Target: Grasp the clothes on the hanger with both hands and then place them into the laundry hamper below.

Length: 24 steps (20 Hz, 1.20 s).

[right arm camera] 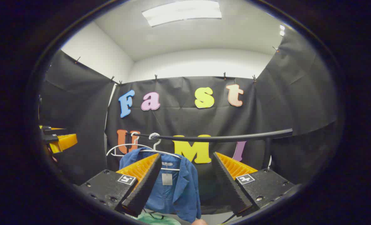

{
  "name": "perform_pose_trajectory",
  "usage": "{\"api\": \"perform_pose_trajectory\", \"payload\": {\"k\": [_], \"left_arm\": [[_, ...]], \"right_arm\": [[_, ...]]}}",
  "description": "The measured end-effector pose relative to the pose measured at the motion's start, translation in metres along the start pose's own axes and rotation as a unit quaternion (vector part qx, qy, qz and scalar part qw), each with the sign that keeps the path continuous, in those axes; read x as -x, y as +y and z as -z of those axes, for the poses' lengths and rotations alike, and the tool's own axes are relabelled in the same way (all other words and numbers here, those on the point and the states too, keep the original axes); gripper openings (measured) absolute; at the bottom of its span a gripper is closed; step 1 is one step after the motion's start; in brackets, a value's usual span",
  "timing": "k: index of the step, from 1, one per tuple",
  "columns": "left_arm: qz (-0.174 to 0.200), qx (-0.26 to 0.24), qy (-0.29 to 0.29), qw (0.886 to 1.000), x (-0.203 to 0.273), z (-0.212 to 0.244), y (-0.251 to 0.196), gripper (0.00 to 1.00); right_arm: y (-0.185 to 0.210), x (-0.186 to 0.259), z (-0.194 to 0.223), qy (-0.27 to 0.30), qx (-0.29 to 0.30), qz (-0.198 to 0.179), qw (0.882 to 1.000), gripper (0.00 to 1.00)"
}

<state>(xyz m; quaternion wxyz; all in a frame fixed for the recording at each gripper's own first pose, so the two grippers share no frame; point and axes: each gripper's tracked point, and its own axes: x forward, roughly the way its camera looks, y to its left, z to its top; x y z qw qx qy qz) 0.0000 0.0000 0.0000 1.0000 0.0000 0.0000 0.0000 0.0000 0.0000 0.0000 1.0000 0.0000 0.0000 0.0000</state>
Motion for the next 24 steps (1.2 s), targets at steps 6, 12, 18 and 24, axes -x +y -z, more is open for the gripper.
{"api": "perform_pose_trajectory", "payload": {"k": [6,12,18,24], "left_arm": [[-0.009,-0.004,-0.008,1.000,0.001,-0.007,0.012,1.00],[-0.035,-0.008,-0.021,0.999,0.008,-0.015,0.027,1.00],[-0.046,-0.005,-0.027,0.999,0.011,-0.017,0.033,1.00],[-0.034,-0.002,-0.018,0.999,0.004,-0.004,0.026,1.00]], "right_arm": [[0.012,-0.012,0.007,0.013,-0.013,-0.015,1.000,1.00],[0.026,-0.024,0.007,0.008,-0.014,-0.036,0.999,1.00],[0.036,-0.034,0.009,0.011,-0.011,-0.055,0.998,1.00],[0.032,-0.042,0.028,0.034,-0.001,-0.039,0.999,1.00]]}}
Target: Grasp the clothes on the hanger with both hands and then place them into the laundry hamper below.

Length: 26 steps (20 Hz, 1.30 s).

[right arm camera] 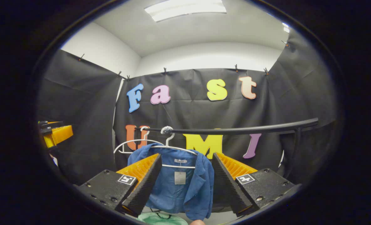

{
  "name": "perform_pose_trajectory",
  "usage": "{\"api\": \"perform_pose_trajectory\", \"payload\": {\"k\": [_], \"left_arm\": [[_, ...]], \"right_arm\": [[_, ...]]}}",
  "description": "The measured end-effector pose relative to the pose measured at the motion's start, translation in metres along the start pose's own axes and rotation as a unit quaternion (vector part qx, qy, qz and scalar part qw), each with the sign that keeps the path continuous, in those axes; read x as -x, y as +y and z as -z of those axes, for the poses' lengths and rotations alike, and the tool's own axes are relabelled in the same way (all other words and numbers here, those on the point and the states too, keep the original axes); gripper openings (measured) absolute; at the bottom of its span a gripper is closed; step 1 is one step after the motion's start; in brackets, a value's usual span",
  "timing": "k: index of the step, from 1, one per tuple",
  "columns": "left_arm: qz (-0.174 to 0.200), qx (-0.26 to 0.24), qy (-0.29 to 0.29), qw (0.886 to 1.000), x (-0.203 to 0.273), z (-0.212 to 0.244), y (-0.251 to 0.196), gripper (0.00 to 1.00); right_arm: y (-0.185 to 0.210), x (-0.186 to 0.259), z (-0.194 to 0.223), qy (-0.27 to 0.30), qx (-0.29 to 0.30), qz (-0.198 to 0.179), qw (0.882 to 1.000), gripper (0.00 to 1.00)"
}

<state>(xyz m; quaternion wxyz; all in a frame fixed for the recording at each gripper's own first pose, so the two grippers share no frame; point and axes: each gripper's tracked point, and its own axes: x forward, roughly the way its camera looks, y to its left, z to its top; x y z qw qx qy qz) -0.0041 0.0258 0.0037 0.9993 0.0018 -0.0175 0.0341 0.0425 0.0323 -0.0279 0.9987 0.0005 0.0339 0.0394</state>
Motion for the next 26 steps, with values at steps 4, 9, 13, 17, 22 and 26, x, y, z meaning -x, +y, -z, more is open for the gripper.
{"api": "perform_pose_trajectory", "payload": {"k": [4,9,13,17,22,26], "left_arm": [[0.029,0.010,0.015,0.999,-0.011,0.015,-0.010,1.00],[0.073,0.024,0.048,0.996,-0.027,0.049,-0.026,1.00],[0.106,0.031,0.079,0.991,-0.044,0.077,-0.036,1.00],[0.131,0.041,0.104,0.985,-0.058,0.101,-0.051,1.00],[0.133,0.035,0.109,0.984,-0.080,0.117,-0.076,0.96],[0.122,0.017,0.113,0.986,-0.098,0.130,-0.095,1.00]], "right_arm": [[-0.003,-0.007,0.014,0.019,-0.002,0.023,1.000,1.00],[0.003,-0.011,0.035,0.045,0.000,0.059,0.997,1.00],[0.004,-0.016,0.048,0.057,0.015,0.096,0.994,1.00],[0.000,-0.026,0.066,0.074,0.027,0.120,0.990,1.00],[-0.016,-0.057,0.099,0.107,0.018,0.118,0.987,0.99],[-0.029,-0.089,0.127,0.130,-0.001,0.096,0.987,0.98]]}}
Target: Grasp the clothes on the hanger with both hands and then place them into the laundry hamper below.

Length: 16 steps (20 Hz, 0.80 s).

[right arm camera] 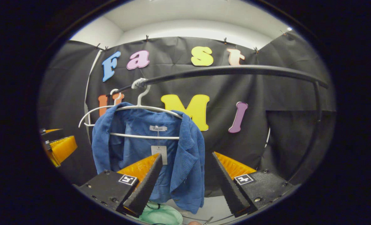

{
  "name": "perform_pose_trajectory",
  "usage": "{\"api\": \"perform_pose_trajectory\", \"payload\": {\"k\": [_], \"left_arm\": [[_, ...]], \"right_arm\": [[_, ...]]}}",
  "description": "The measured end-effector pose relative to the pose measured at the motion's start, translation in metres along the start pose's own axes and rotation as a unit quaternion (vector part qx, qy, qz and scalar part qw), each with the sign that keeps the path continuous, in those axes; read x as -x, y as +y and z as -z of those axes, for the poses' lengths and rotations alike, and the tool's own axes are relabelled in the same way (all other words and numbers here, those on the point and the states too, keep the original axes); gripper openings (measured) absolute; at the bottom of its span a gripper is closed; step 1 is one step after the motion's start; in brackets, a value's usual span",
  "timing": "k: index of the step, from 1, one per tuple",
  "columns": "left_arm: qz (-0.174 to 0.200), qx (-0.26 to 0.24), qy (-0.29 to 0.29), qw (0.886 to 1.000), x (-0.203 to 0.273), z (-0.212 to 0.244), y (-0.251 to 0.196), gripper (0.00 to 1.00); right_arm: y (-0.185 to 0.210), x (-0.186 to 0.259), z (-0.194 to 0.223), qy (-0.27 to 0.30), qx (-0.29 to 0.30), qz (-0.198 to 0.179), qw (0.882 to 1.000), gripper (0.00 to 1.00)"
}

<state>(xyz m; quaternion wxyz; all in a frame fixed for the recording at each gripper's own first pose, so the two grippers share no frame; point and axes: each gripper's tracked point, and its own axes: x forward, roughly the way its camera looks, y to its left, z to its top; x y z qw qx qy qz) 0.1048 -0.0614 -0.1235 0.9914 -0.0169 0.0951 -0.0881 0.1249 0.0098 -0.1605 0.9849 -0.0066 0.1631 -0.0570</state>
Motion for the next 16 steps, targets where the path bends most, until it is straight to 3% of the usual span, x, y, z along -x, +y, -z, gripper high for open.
{"api": "perform_pose_trajectory", "payload": {"k": [3,4,11,16], "left_arm": [[-0.012,-0.010,0.002,1.000,-0.025,0.011,-0.011,0.96],[-0.019,-0.014,0.009,1.000,-0.033,0.016,-0.012,1.00],[-0.057,-0.023,0.039,0.997,-0.079,0.040,-0.008,0.97],[-0.075,-0.011,0.050,0.996,-0.111,0.052,0.006,0.97]], "right_arm": [[-0.004,-0.030,0.013,0.017,-0.006,-0.012,1.000,0.98],[-0.005,-0.039,0.017,0.022,-0.006,-0.015,1.000,0.97],[-0.004,-0.086,0.035,0.040,-0.014,-0.026,0.999,0.94],[0.006,-0.112,0.040,0.035,-0.015,-0.029,0.999,0.83]]}}
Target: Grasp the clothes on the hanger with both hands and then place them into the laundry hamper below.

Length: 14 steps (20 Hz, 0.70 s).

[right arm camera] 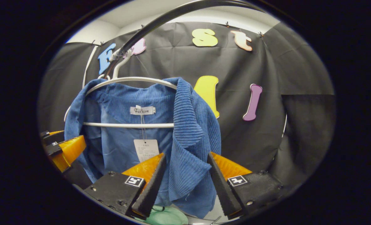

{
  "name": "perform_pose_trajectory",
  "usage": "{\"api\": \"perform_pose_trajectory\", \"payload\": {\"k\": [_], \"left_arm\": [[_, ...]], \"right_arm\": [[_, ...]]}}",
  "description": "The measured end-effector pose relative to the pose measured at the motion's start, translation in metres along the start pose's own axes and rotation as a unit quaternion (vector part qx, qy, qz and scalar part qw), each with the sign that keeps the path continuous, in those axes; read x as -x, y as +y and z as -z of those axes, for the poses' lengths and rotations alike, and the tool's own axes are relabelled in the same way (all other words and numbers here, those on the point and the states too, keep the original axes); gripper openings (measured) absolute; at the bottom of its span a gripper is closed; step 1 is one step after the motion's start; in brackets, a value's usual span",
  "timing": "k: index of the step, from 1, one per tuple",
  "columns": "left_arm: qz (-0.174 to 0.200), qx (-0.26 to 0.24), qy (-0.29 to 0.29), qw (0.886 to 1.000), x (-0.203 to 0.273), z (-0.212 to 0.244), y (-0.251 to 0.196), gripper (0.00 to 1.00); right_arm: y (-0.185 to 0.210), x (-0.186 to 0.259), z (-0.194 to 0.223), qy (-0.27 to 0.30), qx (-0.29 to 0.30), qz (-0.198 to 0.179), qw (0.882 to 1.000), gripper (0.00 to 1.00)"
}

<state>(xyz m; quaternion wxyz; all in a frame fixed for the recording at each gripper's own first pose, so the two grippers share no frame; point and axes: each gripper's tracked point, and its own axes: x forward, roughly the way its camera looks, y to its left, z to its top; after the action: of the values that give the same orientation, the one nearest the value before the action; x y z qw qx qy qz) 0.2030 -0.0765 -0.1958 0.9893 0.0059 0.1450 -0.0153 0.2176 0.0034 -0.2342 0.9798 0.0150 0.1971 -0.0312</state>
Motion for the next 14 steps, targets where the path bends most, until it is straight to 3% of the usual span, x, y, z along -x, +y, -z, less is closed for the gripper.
{"api": "perform_pose_trajectory", "payload": {"k": [4,7,8,10,13,14], "left_arm": [[-0.021,-0.007,0.002,1.000,-0.015,0.006,0.001,0.96],[-0.029,-0.008,0.010,1.000,-0.022,0.012,0.006,0.78],[-0.030,-0.006,0.015,0.999,-0.025,0.014,0.008,0.69],[-0.034,-0.008,0.020,0.999,-0.029,0.014,0.013,0.60],[-0.046,-0.005,0.023,0.999,-0.031,0.012,0.020,0.18],[-0.043,-0.006,0.022,0.999,-0.032,0.011,0.020,0.19]], "right_arm": [[-0.001,-0.014,0.002,-0.006,0.016,0.014,1.000,0.75],[-0.013,-0.022,0.003,-0.010,0.021,0.036,0.999,0.65],[-0.017,-0.024,0.004,-0.010,0.020,0.042,0.999,0.56],[-0.022,-0.026,0.005,-0.011,0.021,0.051,0.998,0.46],[-0.027,-0.024,0.006,-0.014,0.025,0.060,0.998,0.34],[-0.029,-0.023,0.005,-0.017,0.026,0.061,0.998,0.27]]}}
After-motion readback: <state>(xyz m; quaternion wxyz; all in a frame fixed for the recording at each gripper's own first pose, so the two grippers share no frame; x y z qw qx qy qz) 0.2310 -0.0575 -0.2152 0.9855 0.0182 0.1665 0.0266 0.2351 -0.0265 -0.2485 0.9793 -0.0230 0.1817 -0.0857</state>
